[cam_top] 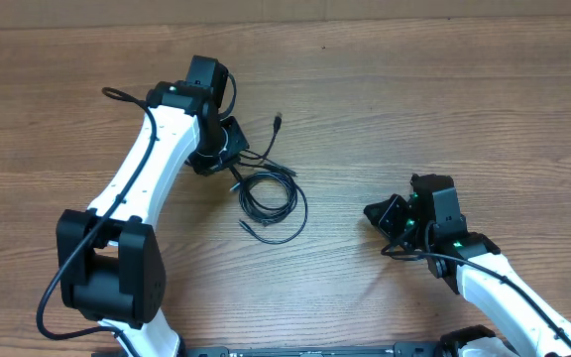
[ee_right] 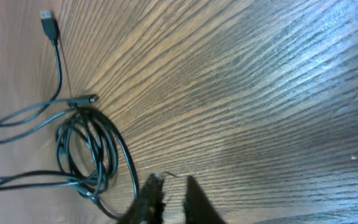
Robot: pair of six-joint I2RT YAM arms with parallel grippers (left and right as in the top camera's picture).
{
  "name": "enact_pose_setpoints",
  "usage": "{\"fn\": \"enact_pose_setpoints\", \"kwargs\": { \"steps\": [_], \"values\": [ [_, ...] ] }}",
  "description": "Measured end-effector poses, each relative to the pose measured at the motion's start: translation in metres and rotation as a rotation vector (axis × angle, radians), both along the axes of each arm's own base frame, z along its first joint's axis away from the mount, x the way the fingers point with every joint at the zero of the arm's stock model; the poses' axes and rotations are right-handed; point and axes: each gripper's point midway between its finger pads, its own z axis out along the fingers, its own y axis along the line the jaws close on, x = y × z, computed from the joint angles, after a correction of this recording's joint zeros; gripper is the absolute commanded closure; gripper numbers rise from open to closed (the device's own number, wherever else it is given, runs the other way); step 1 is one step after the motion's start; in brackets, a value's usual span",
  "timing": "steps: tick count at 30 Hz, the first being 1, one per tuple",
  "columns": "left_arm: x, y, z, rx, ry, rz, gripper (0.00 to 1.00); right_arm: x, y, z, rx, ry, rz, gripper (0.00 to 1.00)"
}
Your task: Untangle cables
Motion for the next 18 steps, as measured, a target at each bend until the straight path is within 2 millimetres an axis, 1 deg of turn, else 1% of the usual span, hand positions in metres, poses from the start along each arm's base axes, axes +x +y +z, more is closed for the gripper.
{"fn": "enact_pose_setpoints", "kwargs": {
  "steps": [4, 7, 8, 10, 13, 15, 17, 18],
  "values": [
    [-0.001, -0.02, 0.004, -0.088, 0.0, -0.027, 0.96, -0.003, 0.007, 0.003, 0.03, -0.003, 0.04, 0.72],
    [0.0, -0.045, 0.012, -0.22, -0.008, -0.071, 0.96, -0.006, 0.02, 0.01, 0.069, -0.041, 0.138, 0.64],
    [0.002, -0.054, 0.017, -0.275, -0.019, -0.09, 0.96, -0.008, 0.024, 0.013, 0.081, -0.051, 0.177, 0.6],
    [0.009, -0.077, 0.031, -0.411, -0.066, -0.151, 0.96, -0.014, 0.032, 0.017, 0.108, -0.068, 0.246, 0.56],
    [0.017, -0.102, 0.054, -0.579, -0.136, -0.236, 0.96, -0.018, 0.041, 0.024, 0.147, -0.101, 0.321, 0.5],
    [0.017, -0.113, 0.066, -0.659, -0.158, -0.275, 0.96, -0.019, 0.049, 0.032, 0.185, -0.135, 0.366, 0.42],
    [0.013, -0.118, 0.072, -0.709, -0.15, -0.291, 0.96, -0.018, 0.056, 0.043, 0.225, -0.183, 0.409, 0.33],
    [0.012, -0.119, 0.074, -0.72, -0.147, -0.293, 0.96, -0.017, 0.059, 0.048, 0.241, -0.211, 0.432, 0.24]
  ]
}}
